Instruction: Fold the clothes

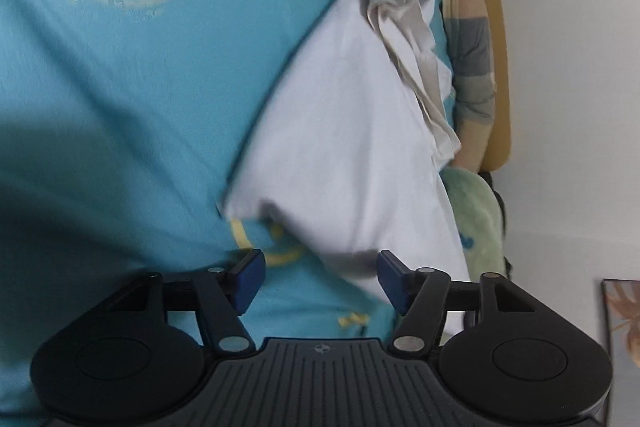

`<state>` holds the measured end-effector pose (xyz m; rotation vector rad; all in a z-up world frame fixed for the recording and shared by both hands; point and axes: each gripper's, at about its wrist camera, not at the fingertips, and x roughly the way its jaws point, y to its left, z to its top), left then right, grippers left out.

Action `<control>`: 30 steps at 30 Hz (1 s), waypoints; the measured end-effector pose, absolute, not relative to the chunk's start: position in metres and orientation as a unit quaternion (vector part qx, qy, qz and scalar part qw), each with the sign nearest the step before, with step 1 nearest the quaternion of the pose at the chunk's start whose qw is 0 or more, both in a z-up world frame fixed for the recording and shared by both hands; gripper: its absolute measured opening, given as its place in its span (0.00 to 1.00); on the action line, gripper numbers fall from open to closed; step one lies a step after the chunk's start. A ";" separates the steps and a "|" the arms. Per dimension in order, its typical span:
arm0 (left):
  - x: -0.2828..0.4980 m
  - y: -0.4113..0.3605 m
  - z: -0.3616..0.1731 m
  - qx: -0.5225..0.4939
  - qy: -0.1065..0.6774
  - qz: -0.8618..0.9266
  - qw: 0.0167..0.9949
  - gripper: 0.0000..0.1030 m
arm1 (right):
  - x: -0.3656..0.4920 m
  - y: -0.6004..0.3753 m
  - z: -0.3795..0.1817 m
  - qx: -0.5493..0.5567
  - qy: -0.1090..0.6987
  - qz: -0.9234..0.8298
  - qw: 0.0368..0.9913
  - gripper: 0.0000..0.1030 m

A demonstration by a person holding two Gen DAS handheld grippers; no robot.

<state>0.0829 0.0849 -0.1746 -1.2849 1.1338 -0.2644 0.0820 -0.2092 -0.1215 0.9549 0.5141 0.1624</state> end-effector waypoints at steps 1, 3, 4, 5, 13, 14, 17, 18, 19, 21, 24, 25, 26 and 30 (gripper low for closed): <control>0.083 0.081 -0.175 -0.577 0.496 -0.123 0.637 0.66 | 0.080 -0.207 -0.119 0.452 0.242 0.080 0.855 0.06; 0.087 0.070 -0.176 -0.593 0.490 -0.133 0.625 0.66 | 0.075 -0.202 -0.114 0.449 0.238 0.086 0.857 0.06; 0.090 0.066 -0.177 -0.596 0.489 -0.137 0.622 0.66 | 0.073 -0.200 -0.110 0.442 0.233 0.086 0.862 0.06; 0.091 0.064 -0.177 -0.599 0.483 -0.135 0.625 0.65 | 0.071 -0.198 -0.107 0.436 0.227 0.086 0.867 0.06; 0.079 0.091 -0.171 -0.600 0.428 -0.065 0.673 0.18 | 0.069 -0.212 -0.106 0.439 0.214 0.061 0.870 0.06; 0.078 0.091 -0.167 -0.592 0.425 -0.066 0.682 0.14 | 0.069 -0.213 -0.106 0.437 0.215 0.060 0.871 0.06; 0.078 0.092 -0.143 -0.560 0.399 -0.073 0.723 0.09 | 0.070 -0.212 -0.103 0.427 0.217 0.057 0.876 0.06; 0.077 0.093 -0.130 -0.545 0.391 -0.078 0.737 0.08 | 0.069 -0.211 -0.099 0.422 0.218 0.058 0.878 0.06; 0.075 0.094 -0.115 -0.528 0.385 -0.084 0.752 0.08 | 0.062 -0.209 -0.091 0.417 0.215 0.061 0.881 0.06; 0.069 0.097 -0.084 -0.496 0.372 -0.098 0.778 0.08 | 0.049 -0.207 -0.074 0.407 0.209 0.066 0.886 0.06; 0.051 0.094 -0.035 -0.453 0.354 -0.125 0.809 0.07 | 0.029 -0.203 -0.049 0.392 0.201 0.074 0.895 0.06; 0.041 0.093 -0.022 -0.440 0.352 -0.131 0.816 0.07 | 0.023 -0.202 -0.041 0.387 0.198 0.077 0.897 0.06; 0.029 0.091 -0.010 -0.428 0.352 -0.137 0.821 0.07 | 0.016 -0.201 -0.033 0.382 0.195 0.080 0.900 0.06; -0.026 0.088 0.015 -0.410 0.363 -0.154 0.823 0.07 | -0.033 -0.197 -0.010 0.371 0.195 0.086 0.904 0.06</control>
